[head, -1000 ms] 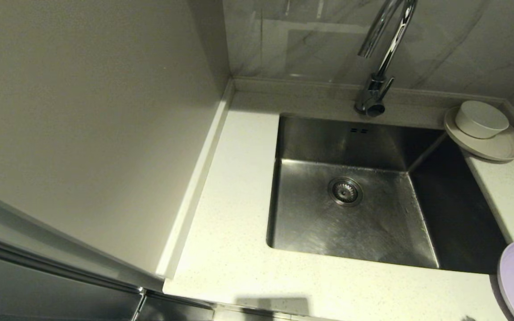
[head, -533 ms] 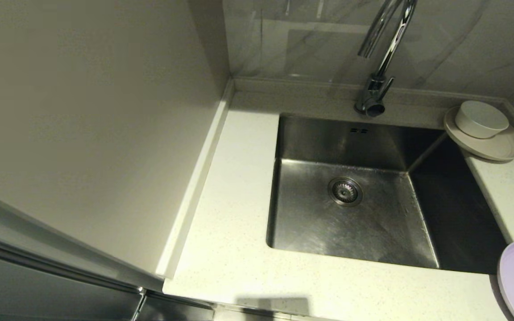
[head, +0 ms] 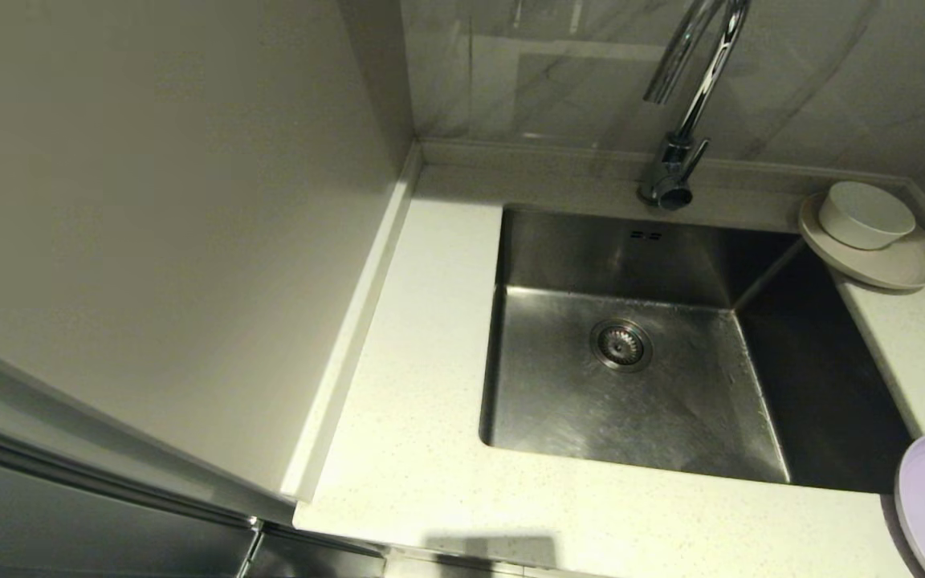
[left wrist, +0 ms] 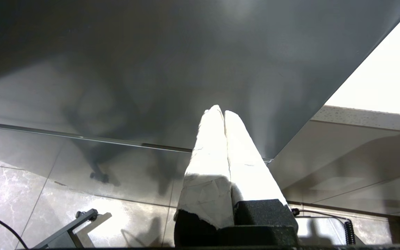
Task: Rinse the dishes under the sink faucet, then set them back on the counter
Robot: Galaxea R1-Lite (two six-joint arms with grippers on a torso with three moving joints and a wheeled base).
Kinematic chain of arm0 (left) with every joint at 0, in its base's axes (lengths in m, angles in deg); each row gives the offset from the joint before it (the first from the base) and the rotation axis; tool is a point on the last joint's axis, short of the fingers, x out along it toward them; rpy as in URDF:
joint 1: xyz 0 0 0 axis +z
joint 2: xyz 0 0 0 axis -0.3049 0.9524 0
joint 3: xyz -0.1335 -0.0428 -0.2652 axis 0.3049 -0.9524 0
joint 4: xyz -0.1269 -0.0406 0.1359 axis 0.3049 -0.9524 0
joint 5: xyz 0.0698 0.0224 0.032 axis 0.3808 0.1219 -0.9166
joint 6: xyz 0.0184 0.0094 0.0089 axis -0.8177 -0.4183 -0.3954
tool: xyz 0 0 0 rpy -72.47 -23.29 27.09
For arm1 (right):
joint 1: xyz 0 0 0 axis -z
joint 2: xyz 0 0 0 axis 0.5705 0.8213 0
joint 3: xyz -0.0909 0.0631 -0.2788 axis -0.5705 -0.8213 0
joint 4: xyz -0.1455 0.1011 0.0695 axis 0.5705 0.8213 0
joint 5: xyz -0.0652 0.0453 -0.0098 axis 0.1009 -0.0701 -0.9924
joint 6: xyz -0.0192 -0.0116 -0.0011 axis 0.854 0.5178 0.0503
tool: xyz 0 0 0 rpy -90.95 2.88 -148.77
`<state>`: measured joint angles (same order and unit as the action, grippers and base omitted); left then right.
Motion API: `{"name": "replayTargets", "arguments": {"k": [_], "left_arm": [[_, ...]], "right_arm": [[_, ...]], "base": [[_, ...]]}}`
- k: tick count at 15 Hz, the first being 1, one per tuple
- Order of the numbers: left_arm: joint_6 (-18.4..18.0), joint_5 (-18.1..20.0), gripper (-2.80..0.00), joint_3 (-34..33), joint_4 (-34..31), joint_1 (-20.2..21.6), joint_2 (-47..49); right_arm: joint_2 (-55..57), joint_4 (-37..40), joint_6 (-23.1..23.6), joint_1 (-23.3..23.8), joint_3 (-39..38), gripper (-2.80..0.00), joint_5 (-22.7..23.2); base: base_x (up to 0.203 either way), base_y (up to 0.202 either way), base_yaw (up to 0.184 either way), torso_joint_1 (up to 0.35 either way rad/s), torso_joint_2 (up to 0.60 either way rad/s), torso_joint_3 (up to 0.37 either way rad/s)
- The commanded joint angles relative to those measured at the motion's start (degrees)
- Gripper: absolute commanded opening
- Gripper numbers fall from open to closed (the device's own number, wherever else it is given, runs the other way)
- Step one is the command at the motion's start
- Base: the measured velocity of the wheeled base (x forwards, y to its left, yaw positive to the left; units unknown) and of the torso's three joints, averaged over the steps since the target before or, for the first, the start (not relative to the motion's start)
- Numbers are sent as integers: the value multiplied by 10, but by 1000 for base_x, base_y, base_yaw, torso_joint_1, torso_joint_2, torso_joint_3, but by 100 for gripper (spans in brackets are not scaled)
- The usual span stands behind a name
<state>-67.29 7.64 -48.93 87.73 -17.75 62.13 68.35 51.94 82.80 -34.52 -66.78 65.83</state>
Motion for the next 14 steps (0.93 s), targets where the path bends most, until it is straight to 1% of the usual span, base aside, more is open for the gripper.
{"name": "replayTargets", "arguments": {"k": [1,14], "left_arm": [[0,0,-280,0,0,0,-2],[0,0,-280,0,0,0,-2]], "right_arm": [[0,1,-5,0,-1,-280,0],[0,1,-5,0,-1,-280,0]], "base": [[0,0,0,0,0,0],[0,0,0,0,0,0]]}}
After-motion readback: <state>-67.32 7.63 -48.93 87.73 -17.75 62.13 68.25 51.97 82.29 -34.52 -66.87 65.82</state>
